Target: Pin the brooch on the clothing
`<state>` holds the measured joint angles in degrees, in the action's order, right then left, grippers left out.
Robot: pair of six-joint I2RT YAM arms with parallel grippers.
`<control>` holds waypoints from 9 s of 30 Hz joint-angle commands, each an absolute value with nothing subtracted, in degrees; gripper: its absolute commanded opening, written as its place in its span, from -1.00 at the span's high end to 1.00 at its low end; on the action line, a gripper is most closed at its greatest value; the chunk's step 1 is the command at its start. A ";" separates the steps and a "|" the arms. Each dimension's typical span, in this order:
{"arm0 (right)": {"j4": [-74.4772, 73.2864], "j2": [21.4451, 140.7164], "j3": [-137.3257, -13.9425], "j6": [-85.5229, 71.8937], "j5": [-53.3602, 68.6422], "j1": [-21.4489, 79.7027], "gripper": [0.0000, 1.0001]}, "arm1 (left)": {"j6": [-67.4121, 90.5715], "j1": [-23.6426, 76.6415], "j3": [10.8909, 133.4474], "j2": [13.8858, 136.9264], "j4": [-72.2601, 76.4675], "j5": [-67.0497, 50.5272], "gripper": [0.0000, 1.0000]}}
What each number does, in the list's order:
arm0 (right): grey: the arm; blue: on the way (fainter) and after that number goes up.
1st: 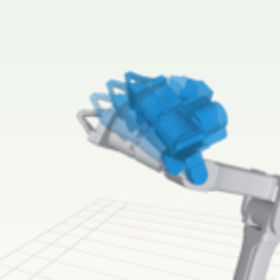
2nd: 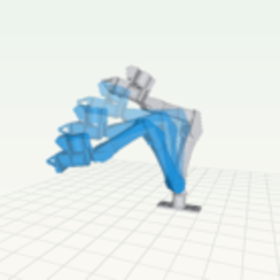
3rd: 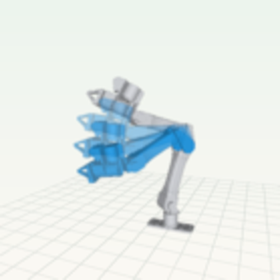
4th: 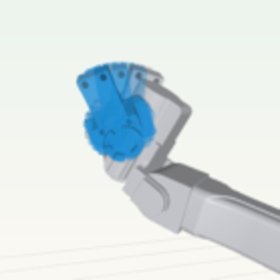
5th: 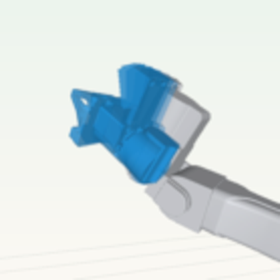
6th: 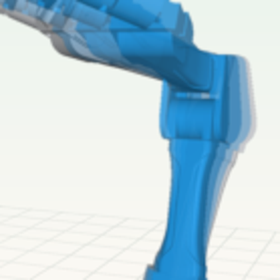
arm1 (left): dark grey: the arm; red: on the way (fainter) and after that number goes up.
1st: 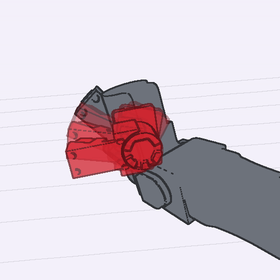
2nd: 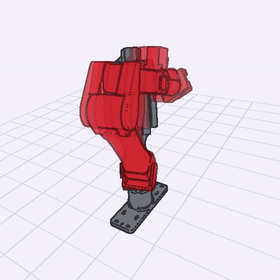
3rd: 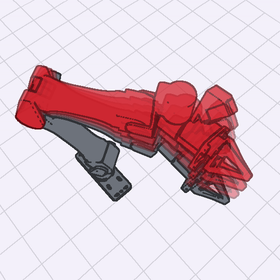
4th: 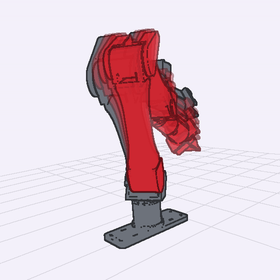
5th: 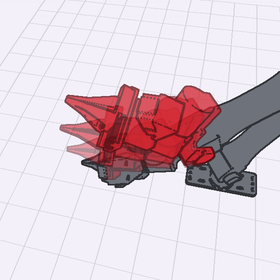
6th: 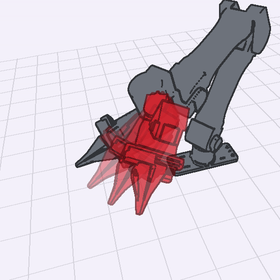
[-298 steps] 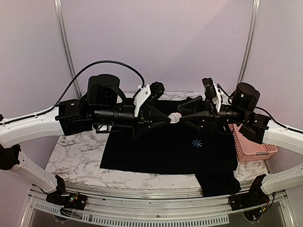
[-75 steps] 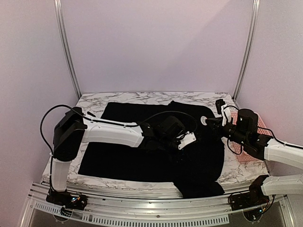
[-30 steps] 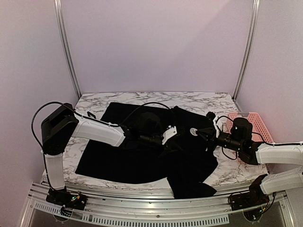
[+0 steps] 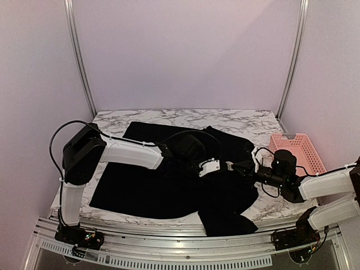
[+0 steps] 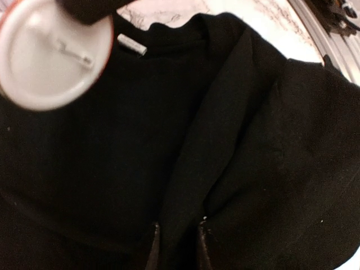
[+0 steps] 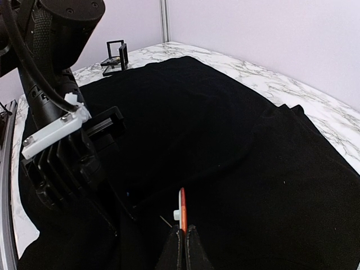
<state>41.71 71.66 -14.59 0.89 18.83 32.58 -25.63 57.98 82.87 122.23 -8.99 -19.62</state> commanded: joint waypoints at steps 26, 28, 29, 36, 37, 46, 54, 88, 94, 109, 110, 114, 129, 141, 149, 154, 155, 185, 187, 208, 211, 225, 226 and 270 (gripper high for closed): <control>56.26 74.36 -9.27 0.62 17.94 39.21 1.00 | -10.97 57.18 87.52 117.35 -9.88 -32.70 1.00; 56.73 74.15 -8.61 0.38 17.87 39.32 1.00 | -11.17 57.15 87.62 117.64 -9.94 -32.69 1.00; 57.29 73.91 -8.25 0.29 18.02 39.37 1.00 | -11.30 57.18 87.58 117.72 -9.98 -32.57 1.00; 54.48 71.34 -8.13 0.40 17.95 40.93 1.00 | -11.00 56.99 88.81 118.66 -9.80 -31.17 1.00; 54.82 71.35 -7.99 0.47 17.86 41.14 1.00 | -11.03 57.04 88.92 118.75 -9.70 -31.38 1.00; 59.23 71.15 -6.88 -1.68 18.62 41.67 1.00 | -10.87 56.78 88.71 119.00 -10.14 -31.34 1.00; 64.78 70.28 -7.42 -6.11 22.70 41.69 1.00 | -11.11 56.75 88.43 119.58 -10.50 -31.03 1.00; 69.89 77.33 -8.65 -13.04 32.68 37.94 1.00 | -26.12 51.03 85.36 112.07 -21.33 -41.62 -0.50; 68.86 78.09 -9.93 -12.20 32.07 37.96 1.00 | -18.78 51.30 81.81 113.83 -9.27 -44.26 0.04; 68.72 78.93 -10.64 -12.16 32.32 37.82 1.00 | -4.47 53.17 72.00 115.18 19.34 -45.28 0.46; 69.03 79.13 -10.63 -12.25 32.34 37.85 1.00 | -4.27 53.17 71.98 115.25 19.71 -45.28 0.50; 68.72 79.23 -10.91 -12.24 32.34 37.80 1.00 | -5.12 53.17 71.46 115.19 18.83 -45.83 0.78; 66.36 77.66 -11.34 -11.60 32.43 37.48 1.00 | -5.65 53.39 70.05 116.06 18.42 -45.25 0.58; 57.02 77.22 -13.57 -9.31 31.86 37.42 0.61 | 0.46 53.44 70.12 114.16 18.05 -45.79 1.00; 46.58 71.68 -12.75 -5.80 33.08 37.49 -0.29 | 0.44 54.17 71.78 112.23 8.98 -42.01 1.00; 45.91 73.81 -13.22 -4.60 34.85 37.50 -0.35 | 0.09 54.49 71.55 112.07 11.48 -41.66 1.00; 46.62 74.75 -13.45 -4.57 35.19 37.50 -0.36 | 0.09 54.56 71.12 111.83 12.26 -41.58 1.00; 58.19 87.66 -17.22 -7.89 40.41 35.39 0.65 | -4.95 55.45 67.47 111.71 20.48 -40.88 1.00; 57.96 87.42 -16.93 -7.95 40.29 35.22 0.65 | -5.21 55.46 67.19 111.62 20.85 -40.97 1.00; 59.02 88.77 -19.42 -14.28 44.99 30.69 0.89 | -19.29 57.12 67.68 110.57 15.60 -37.23 1.00; 59.13 88.69 -18.88 -14.75 44.80 29.89 0.88 | -20.72 57.14 67.53 110.42 14.97 -36.08 1.00; 61.89 85.95 -15.54 -14.28 45.91 28.91 0.71 | -19.84 56.99 67.37 110.57 13.31 -33.35 1.00; 62.39 85.76 -15.20 -14.31 45.63 28.87 0.68 | -19.46 57.00 67.33 110.57 13.33 -33.13 1.00; -25.18 103.11 -56.50 -28.14 -7.01 24.69 0.06 | -35.19 46.73 68.25 98.35 -24.44 1.33 -0.29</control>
<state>-20.75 97.08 -54.06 -28.25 -7.09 25.12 -53.21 55.57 67.16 92.71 -8.49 -14.17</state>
